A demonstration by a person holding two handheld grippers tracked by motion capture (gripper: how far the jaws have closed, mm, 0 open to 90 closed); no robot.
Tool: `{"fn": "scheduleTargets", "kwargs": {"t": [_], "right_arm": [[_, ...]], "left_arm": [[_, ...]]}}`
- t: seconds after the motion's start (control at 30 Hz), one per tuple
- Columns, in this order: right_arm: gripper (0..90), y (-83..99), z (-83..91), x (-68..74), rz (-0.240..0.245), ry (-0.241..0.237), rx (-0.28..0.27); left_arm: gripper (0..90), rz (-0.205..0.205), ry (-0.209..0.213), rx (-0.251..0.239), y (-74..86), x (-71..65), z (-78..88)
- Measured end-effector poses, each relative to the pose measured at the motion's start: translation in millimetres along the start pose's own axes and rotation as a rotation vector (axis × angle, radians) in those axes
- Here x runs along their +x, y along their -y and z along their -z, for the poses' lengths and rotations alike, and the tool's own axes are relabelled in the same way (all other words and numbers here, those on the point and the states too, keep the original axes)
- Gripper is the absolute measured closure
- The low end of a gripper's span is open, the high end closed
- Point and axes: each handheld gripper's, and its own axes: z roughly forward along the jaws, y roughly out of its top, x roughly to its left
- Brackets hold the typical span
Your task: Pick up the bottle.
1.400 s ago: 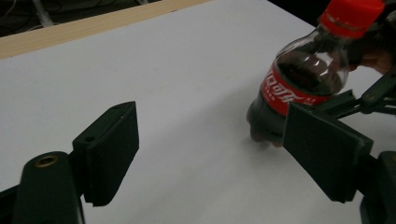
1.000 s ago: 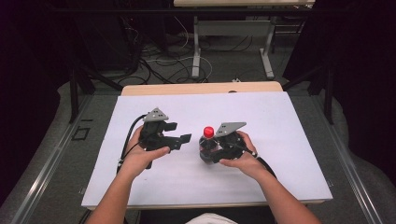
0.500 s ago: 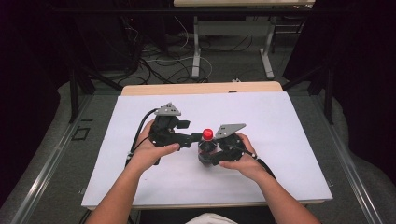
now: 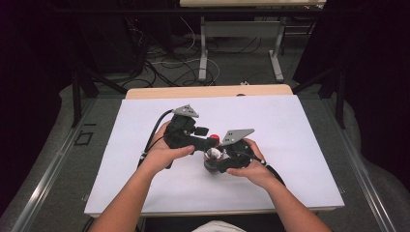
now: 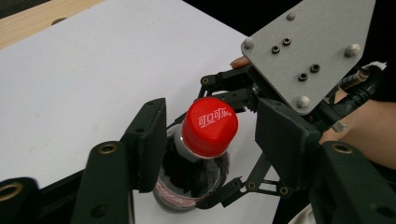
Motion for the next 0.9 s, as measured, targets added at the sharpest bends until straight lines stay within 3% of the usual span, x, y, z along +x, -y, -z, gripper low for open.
{"fn": "scheduleTargets", "kwargs": {"t": [0.27,0.37,0.4,0.53,0.7,0.9], "right_arm": [[29.4,-1.0,1.5,2.2,0.018,-0.017,0.008],[29.4,-1.0,1.0,3.5,0.015,-0.020,0.000],[29.4,-1.2,0.4,2.7,0.027,-0.028,-0.003],[29.4,-0.9,0.5,4.3,0.020,-0.035,0.000],[29.5,-0.7,-0.6,4.7,0.018,-0.034,-0.002],[29.7,-0.9,0.8,4.2,0.003,-0.033,0.012]], "left_arm": [[53.9,-0.059,0.024,0.062,-4.5,-2.2,-6.8],[57.0,-0.068,0.002,0.056,-4.2,-4.0,-9.2],[58.1,-0.085,0.013,0.088,-5.6,-2.9,-7.9],[59.9,-0.091,-0.002,0.077,-4.8,-4.4,-8.7],[60.9,-0.100,-0.007,0.098,-4.9,-5.3,-7.1],[61.3,-0.074,-0.052,0.078,-4.5,-9.4,-8.4]]}}
